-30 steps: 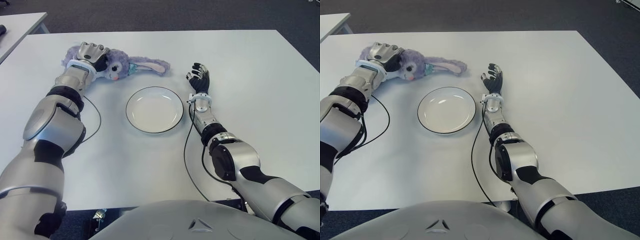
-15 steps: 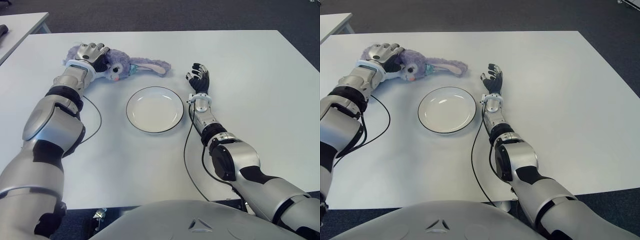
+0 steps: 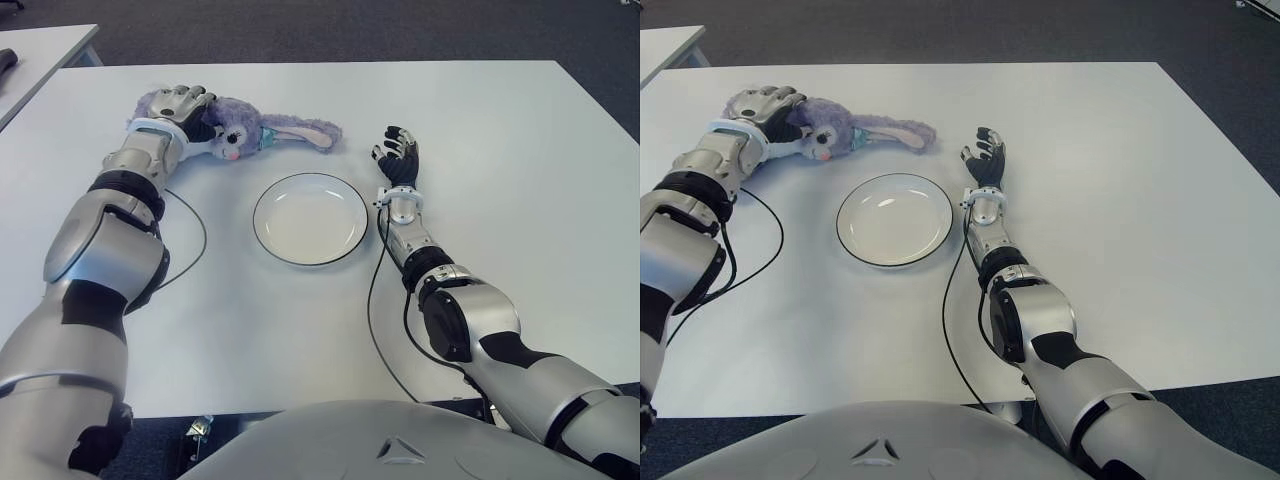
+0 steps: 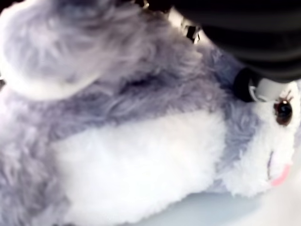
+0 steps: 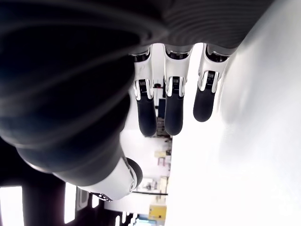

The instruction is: Put the doll into the plate.

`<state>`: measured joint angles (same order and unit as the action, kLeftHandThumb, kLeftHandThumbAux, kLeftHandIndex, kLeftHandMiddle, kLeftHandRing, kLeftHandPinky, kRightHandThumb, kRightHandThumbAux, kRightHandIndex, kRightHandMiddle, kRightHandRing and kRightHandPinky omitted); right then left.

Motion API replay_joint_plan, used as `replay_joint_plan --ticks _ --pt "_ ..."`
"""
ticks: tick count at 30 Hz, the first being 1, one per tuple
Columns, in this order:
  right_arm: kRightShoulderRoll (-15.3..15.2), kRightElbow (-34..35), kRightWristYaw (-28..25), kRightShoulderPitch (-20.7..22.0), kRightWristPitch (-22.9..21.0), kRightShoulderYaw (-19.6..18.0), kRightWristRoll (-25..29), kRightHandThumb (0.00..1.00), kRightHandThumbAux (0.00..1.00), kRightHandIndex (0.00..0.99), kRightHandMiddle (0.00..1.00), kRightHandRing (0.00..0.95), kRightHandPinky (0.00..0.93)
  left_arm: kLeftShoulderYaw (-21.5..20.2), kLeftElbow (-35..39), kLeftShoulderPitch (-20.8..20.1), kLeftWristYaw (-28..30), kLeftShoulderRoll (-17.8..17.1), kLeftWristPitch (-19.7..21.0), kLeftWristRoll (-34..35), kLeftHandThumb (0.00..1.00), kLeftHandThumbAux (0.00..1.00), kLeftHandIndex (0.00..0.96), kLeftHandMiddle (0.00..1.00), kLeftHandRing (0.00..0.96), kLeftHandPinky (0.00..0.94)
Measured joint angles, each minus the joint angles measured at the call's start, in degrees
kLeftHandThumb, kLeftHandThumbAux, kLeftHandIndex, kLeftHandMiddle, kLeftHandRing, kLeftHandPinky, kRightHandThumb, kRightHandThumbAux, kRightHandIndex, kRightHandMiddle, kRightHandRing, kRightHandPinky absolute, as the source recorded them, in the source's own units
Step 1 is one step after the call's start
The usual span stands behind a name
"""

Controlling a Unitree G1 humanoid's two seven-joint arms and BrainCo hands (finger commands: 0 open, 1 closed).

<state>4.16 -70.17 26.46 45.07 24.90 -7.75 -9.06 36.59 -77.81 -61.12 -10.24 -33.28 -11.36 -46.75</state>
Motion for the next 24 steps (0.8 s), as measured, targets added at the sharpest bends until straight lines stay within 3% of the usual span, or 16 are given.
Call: replay_joint_plan --ticks 24 --pt "0.00 0.00 0.08 -0.01 0.10 0.14 -0.09 0.491 0.900 0.224 0.246 0.231 0.213 -0.46 0.04 0.25 2.06 -0.21 0.26 0.61 0.338 0.214 0.000 0.000 0.000 0.019"
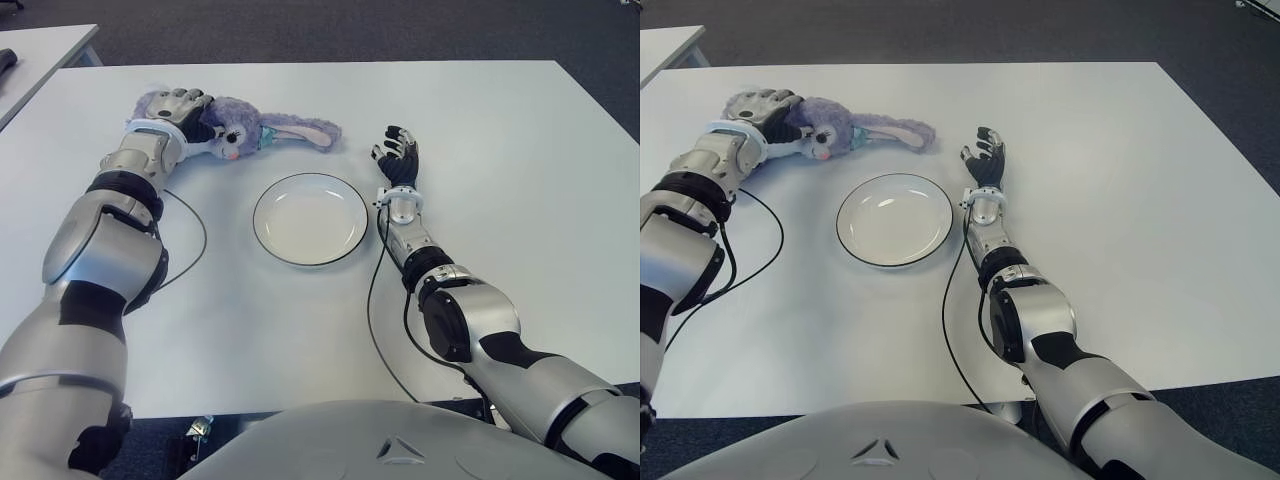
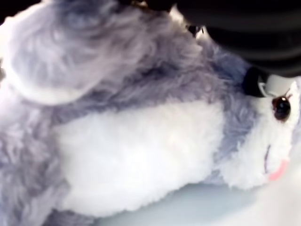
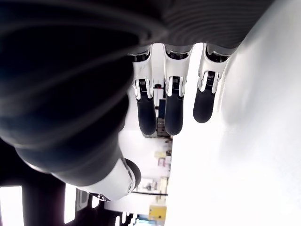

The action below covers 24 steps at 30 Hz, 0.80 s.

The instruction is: Put the doll into the plate.

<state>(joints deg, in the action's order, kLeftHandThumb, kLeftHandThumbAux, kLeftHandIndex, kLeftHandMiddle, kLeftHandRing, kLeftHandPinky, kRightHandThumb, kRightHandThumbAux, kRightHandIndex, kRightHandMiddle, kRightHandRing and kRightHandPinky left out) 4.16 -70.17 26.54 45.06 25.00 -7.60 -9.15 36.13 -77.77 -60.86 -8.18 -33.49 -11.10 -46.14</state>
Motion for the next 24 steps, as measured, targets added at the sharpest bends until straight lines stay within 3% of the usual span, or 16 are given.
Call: replay_joint_plan --ticks 15,16,17,21,22,23,24 --pt "0.00 -0.03 0.80 -0.02 0.01 0.50 -0.35 0.510 0.905 0.227 0.250 0.230 0.207 -1.87 0.16 0.00 6.03 -0.20 0.60 1.27 0.323 0.221 0.000 0.003 0.022 0.033" --pt "0.00 -0.03 0.80 -0.02 0.01 0.54 -0.36 0.502 0.901 0.221 0.246 0.228 0.206 -2.05 0.21 0.00 6.48 -0.23 0.61 1.36 0.312 0.222 0.000 0.041 0.071 0.076" --pt "0.00 -0.04 0.80 -0.02 0.01 0.58 -0.37 0.481 0.902 0.212 0.240 0.224 0.206 -2.21 0.28 0.00 6.97 -0.27 0.66 1.60 0.298 0.219 0.000 0.141 0.159 0.154" --pt "0.00 -0.04 0.79 -0.03 0.01 0.65 -0.36 0.452 0.904 0.199 0.232 0.219 0.203 -2.90 0.51 0.00 8.30 -0.36 0.94 2.12 0.282 0.217 0.000 0.216 0.230 0.211" --pt "0.00 -0.04 0.79 -0.03 0.01 0.65 -0.36 0.450 0.904 0.196 0.231 0.217 0.203 -3.07 0.56 0.00 8.53 -0.38 1.02 2.23 0.278 0.216 0.000 0.247 0.262 0.232" --pt "0.00 -0.04 0.79 -0.03 0.01 0.65 -0.36 0.448 0.903 0.194 0.229 0.217 0.207 -3.25 0.64 0.00 8.74 -0.41 1.07 2.30 0.269 0.211 0.000 0.341 0.352 0.290" --pt "0.00 -0.04 0.78 -0.03 0.01 0.65 -0.36 0.447 0.903 0.194 0.229 0.216 0.207 -3.35 0.72 -0.01 8.93 -0.45 1.08 2.32 0.268 0.210 0.000 0.357 0.367 0.300"
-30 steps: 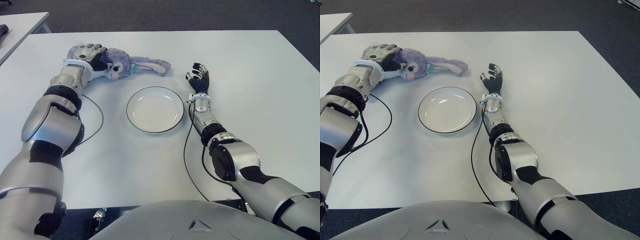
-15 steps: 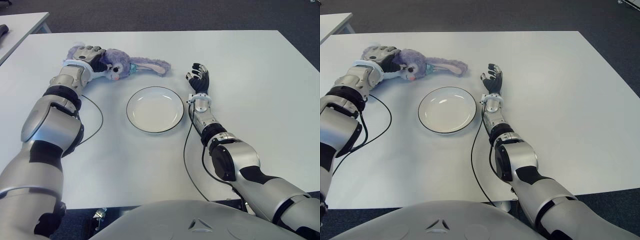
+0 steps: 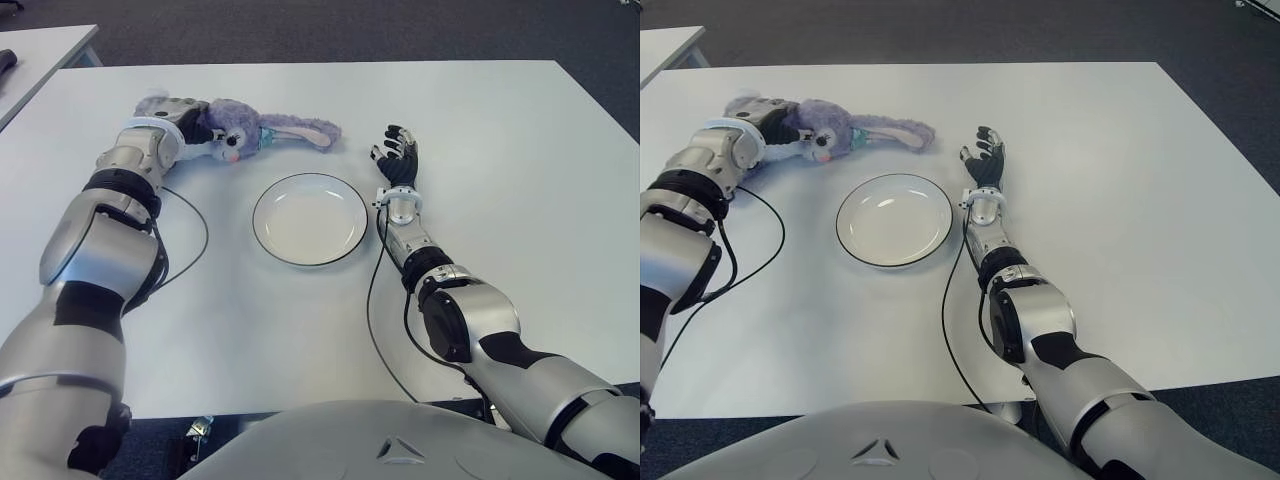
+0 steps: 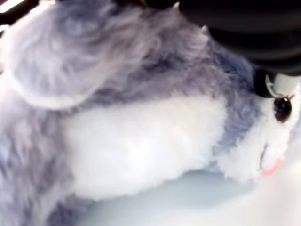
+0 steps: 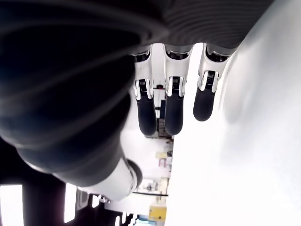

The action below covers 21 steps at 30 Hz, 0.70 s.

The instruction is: Put the doll into the plate.

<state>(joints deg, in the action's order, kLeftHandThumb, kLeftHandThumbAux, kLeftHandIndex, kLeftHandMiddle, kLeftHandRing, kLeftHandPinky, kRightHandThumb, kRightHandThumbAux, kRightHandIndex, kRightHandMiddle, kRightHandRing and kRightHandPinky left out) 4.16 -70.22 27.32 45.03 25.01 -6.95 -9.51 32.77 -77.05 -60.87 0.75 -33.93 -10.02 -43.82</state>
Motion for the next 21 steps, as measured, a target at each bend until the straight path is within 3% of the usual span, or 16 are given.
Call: replay_joint_plan --ticks 4,5,6,11,21 --pt "0.00 0.00 0.00 0.00 0.00 0.00 0.03 0.460 0.906 0.198 0.232 0.219 0.209 -0.26 0.16 -0.03 0.40 -0.13 0.00 0.01 0.271 0.206 0.000 0.406 0.424 0.349" --pt "0.00 0.00 0.00 0.00 0.02 0.00 0.03 0.481 0.907 0.202 0.237 0.221 0.208 -0.29 0.19 -0.02 0.46 -0.16 -0.01 0.01 0.282 0.207 0.000 0.467 0.518 0.488" --pt "0.00 0.00 0.00 0.00 0.05 0.00 0.04 0.487 0.907 0.204 0.238 0.222 0.210 -0.31 0.23 -0.02 0.54 -0.18 -0.01 0.01 0.288 0.202 0.000 0.491 0.548 0.531" --pt "0.00 0.00 0.01 -0.01 0.19 0.01 0.05 0.510 0.909 0.210 0.242 0.221 0.207 -0.31 0.34 0.01 0.61 -0.22 -0.05 0.00 0.290 0.170 0.000 0.567 0.614 0.609" --pt "0.00 0.00 0.02 -0.02 0.38 0.26 0.04 0.538 0.907 0.213 0.249 0.226 0.213 -0.21 0.37 0.49 0.79 -0.23 -0.14 -0.05 0.281 0.162 0.000 0.602 0.649 0.645"
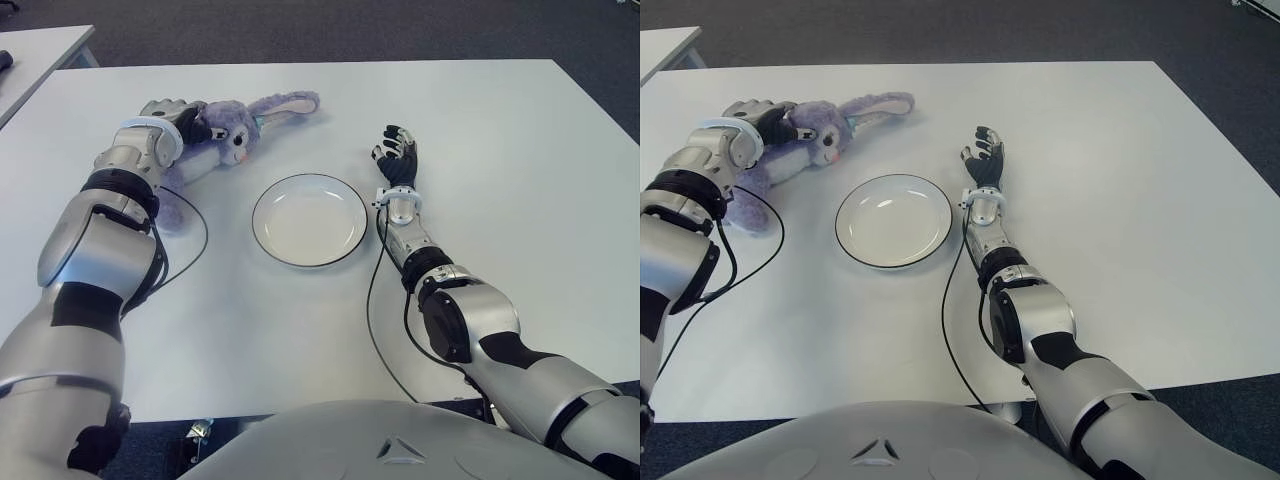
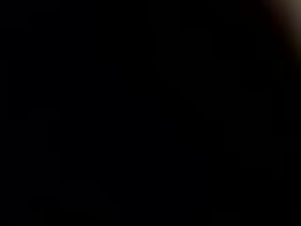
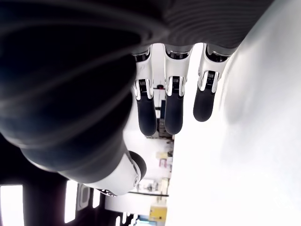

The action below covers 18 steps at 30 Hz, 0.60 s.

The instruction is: Put the doll into the plate.

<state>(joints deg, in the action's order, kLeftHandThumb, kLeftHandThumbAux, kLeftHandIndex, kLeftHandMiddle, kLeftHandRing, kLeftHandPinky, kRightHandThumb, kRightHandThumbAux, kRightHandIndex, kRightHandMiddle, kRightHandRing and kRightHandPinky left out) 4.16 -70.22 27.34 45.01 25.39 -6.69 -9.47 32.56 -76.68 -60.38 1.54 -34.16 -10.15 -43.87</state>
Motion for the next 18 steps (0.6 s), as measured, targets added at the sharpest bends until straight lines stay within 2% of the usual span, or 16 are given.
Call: replay_joint_plan --ticks 8,18 --pt "0.00 0.00 -0.01 0.00 0.04 0.08 0.04 0.550 0.900 0.209 0.243 0.221 0.209 -0.01 0.05 0.19 0.86 0.00 -0.07 0.00 0.277 0.213 0.000 0.615 0.662 0.646" --pt "0.00 0.00 -0.02 -0.02 0.05 0.08 0.08 0.546 0.907 0.212 0.246 0.225 0.211 -0.13 0.16 0.16 2.38 0.04 -0.43 0.08 0.286 0.250 0.000 0.639 0.699 0.731"
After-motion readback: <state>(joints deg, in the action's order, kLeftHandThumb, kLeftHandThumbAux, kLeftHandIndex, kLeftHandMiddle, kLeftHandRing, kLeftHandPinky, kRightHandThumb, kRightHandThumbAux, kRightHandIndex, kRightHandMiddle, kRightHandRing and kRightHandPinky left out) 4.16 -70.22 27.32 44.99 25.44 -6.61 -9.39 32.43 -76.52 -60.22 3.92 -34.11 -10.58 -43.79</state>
